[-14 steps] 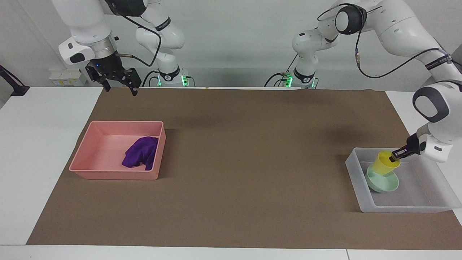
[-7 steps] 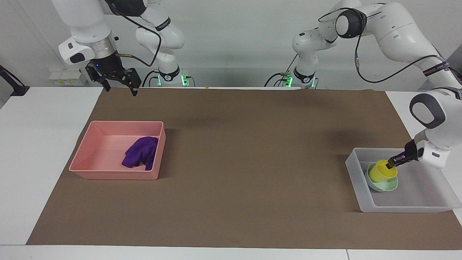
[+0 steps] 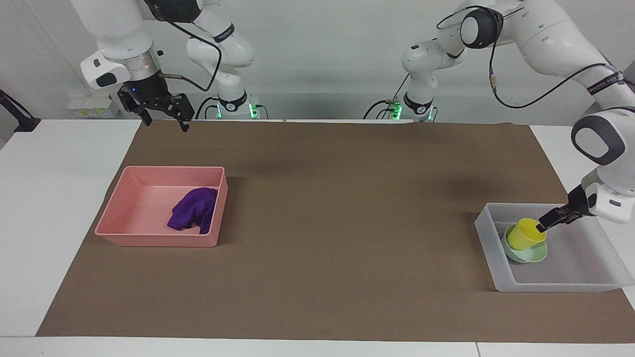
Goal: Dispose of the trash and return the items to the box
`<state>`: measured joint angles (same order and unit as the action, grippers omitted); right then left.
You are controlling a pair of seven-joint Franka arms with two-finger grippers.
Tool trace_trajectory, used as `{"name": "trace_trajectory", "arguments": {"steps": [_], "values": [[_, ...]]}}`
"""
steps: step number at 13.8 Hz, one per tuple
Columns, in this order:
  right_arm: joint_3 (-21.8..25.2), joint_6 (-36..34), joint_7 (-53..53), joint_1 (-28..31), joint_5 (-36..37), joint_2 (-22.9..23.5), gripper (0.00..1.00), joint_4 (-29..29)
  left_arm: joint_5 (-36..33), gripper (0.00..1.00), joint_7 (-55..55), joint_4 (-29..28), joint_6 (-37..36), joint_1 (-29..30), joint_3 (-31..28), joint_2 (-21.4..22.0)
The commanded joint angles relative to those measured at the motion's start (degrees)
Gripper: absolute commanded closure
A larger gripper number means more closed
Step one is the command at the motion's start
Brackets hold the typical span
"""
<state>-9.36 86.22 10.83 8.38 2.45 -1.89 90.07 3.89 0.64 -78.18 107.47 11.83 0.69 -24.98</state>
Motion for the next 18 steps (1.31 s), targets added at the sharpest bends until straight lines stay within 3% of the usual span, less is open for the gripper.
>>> {"name": "trace_trajectory", "arguments": {"steps": [1,4,9,10,13,15,18], "values": [[-0.2,0.1,-1.6,0.7,-1.6,0.0,0.00,-0.2,-0.5,0.00,-1.9,-1.6,-3.5,-5.4,-0.2,6.7],[-0.3,-0.6,-1.4,0.7,-1.7,0.2,0.00,-0.7,-6.3,0.00,-7.9,-1.5,-9.3,-11.8,0.5,12.0],[-0.3,-0.9,0.5,0.2,-1.7,0.3,0.00,-1.1,-5.6,0.00,-9.0,-2.7,-25.2,-12.7,0.7,18.5],[-0.3,-0.9,0.5,0.3,-1.7,0.3,0.00,-1.2,-5.5,0.00,-8.8,-5.4,-26.2,-12.6,0.8,22.0],[-0.3,-0.3,0.3,0.4,-1.6,0.3,0.00,-1.1,-5.4,0.00,-8.0,-17.5,-18.7,-13.7,0.5,28.5],[-0.3,-0.6,0.2,0.4,-1.7,0.3,0.00,-1.1,-3.8,0.00,-8.1,-18.3,-17.7,-14.8,0.5,28.7],[-0.2,-0.8,0.2,0.5,-1.7,0.3,0.00,-1.2,-2.5,0.00,-7.9,-15.2,-18.9,-13.9,0.3,27.8]]}}
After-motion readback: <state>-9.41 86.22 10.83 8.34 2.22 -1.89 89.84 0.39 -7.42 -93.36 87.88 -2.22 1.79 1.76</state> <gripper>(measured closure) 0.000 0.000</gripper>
